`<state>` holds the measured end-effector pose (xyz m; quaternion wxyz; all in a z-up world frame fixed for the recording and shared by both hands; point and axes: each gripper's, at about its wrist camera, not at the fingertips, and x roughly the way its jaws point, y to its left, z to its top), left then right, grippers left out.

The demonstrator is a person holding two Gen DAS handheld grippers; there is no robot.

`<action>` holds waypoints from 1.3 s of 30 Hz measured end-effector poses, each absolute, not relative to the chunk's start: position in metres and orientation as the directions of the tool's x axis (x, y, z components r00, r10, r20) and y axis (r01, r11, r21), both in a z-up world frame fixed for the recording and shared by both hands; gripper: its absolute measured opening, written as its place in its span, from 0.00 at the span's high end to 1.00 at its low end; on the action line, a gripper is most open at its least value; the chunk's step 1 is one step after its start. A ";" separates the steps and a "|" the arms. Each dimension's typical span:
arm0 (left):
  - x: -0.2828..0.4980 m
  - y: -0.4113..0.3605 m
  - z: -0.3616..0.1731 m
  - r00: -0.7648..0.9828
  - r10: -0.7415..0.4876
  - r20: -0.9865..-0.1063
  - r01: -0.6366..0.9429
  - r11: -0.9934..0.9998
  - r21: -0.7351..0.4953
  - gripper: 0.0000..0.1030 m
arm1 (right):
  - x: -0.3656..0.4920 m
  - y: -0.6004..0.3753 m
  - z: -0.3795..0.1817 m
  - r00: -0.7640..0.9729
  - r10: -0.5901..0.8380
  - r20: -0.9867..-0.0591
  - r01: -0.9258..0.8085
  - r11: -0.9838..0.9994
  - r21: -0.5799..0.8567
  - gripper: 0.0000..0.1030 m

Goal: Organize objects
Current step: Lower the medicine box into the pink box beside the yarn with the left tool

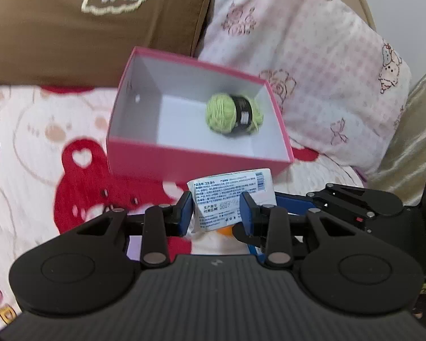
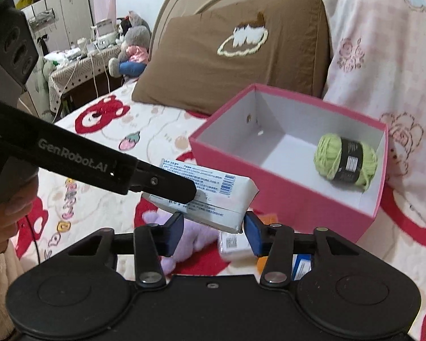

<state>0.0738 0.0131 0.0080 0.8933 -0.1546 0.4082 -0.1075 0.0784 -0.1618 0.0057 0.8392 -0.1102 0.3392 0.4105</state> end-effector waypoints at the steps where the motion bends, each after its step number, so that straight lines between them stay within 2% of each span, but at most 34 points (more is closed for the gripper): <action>1: 0.076 0.011 0.010 0.651 -0.308 -0.694 0.069 0.934 -0.349 0.68 | 0.082 -0.161 0.009 0.434 0.615 -0.658 -0.760 0.643 0.098 0.51; 5: 0.095 0.006 0.019 0.651 -0.291 -0.701 0.072 0.943 -0.325 0.68 | 0.098 -0.160 0.014 0.438 0.607 -0.663 -0.742 0.661 0.115 0.51; 12: 0.135 0.012 0.028 0.635 -0.309 -0.708 0.059 0.933 -0.355 0.67 | 0.137 -0.159 0.029 0.417 0.618 -0.667 -0.710 0.679 0.185 0.51; 18: 0.167 0.008 0.020 0.637 -0.281 -0.718 0.006 0.933 -0.360 0.67 | 0.180 -0.150 0.031 0.363 0.607 -0.707 -0.707 0.674 0.216 0.54; 25: 0.221 -0.004 -0.006 0.603 -0.264 -0.753 -0.001 0.943 -0.332 0.65 | 0.227 -0.146 0.006 0.342 0.570 -0.747 -0.669 0.706 0.233 0.55; 33: 0.270 -0.002 -0.052 0.539 -0.233 -0.809 -0.036 0.954 -0.298 0.66 | 0.277 -0.138 -0.046 0.267 0.564 -0.782 -0.555 0.753 0.353 0.55; 39: 0.296 0.013 -0.082 0.501 -0.242 -0.831 -0.112 0.934 -0.339 0.66 | 0.303 -0.110 -0.069 0.222 0.488 -0.844 -0.562 0.771 0.298 0.55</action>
